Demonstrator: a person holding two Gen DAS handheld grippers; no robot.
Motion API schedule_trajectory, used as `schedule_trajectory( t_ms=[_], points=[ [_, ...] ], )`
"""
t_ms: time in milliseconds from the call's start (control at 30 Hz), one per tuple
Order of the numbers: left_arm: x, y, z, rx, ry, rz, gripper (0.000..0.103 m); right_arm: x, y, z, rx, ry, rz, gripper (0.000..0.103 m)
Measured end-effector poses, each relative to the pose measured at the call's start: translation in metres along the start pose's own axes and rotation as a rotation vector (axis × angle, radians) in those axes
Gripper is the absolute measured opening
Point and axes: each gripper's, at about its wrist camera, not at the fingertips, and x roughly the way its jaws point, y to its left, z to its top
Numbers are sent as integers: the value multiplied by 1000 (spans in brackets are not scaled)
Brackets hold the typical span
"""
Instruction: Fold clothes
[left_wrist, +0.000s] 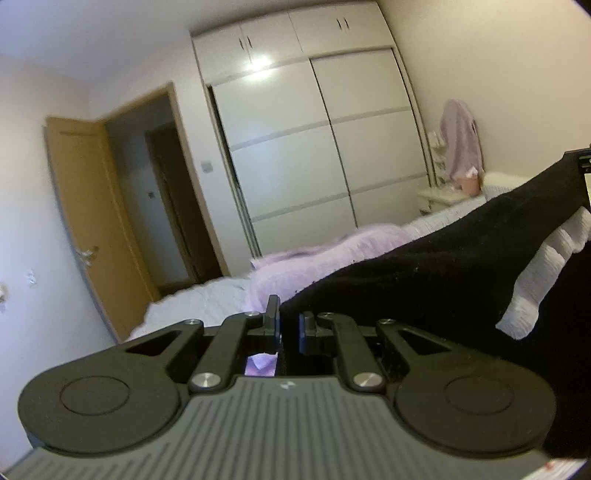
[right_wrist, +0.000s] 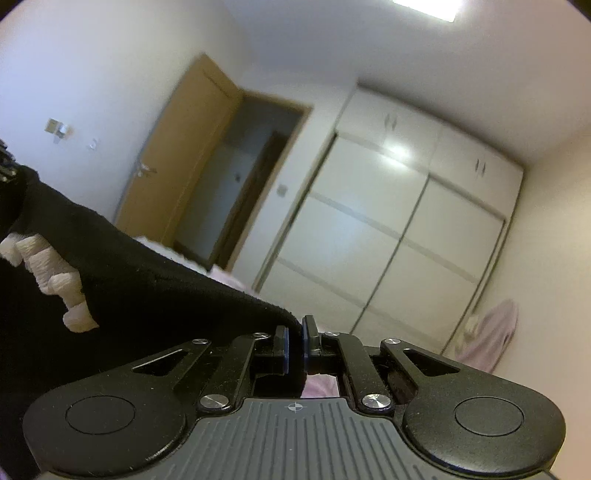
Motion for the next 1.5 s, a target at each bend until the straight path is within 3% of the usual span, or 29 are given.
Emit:
schedule_trajectory(
  t_ms=[133,233,267,333,367,467,567,733,800,1000,1300,1333,1367,1400,1433,1467,1500],
  points=[
    [100,9,-12,-27,136,-79,9,70,-3,-4,45,143,12,2],
    [202,-1,-19,-41,273,-136,12,159,-10,-18,120,257,3,4],
    [245,-8,-22,-35,319,-157,18,198,-10,-26,144,328,10,9],
    [317,-21,-39,-46,427,-152,34,276,-9,-47,148,499,-21,39],
    [354,-27,-52,-35,478,-162,37,307,-5,-64,135,589,-36,55],
    [416,-36,-98,9,590,-111,34,352,7,-119,174,727,-73,55],
    [422,-26,-147,-47,650,-139,34,337,9,-169,337,758,-48,55],
    [400,-43,-220,-74,747,-199,33,337,24,-200,406,821,61,55],
    [394,-55,-238,-77,747,-228,33,334,33,-219,410,835,90,55],
    [419,-88,-253,-48,685,-281,33,375,50,-270,348,808,161,54],
    [531,-122,-256,13,663,-258,39,502,51,-317,147,681,274,54],
    [542,-125,-260,27,668,-246,38,517,53,-323,133,687,287,54],
    [550,-127,-264,37,672,-248,28,528,55,-329,120,693,293,54],
    [556,-128,-267,49,684,-256,14,538,56,-335,112,693,302,45],
    [562,-130,-270,68,695,-268,5,546,56,-340,128,688,344,28],
    [566,-129,-271,92,692,-265,5,553,53,-345,158,701,394,2],
    [568,-126,-270,108,679,-265,5,558,50,-348,184,707,408,1]
  ],
)
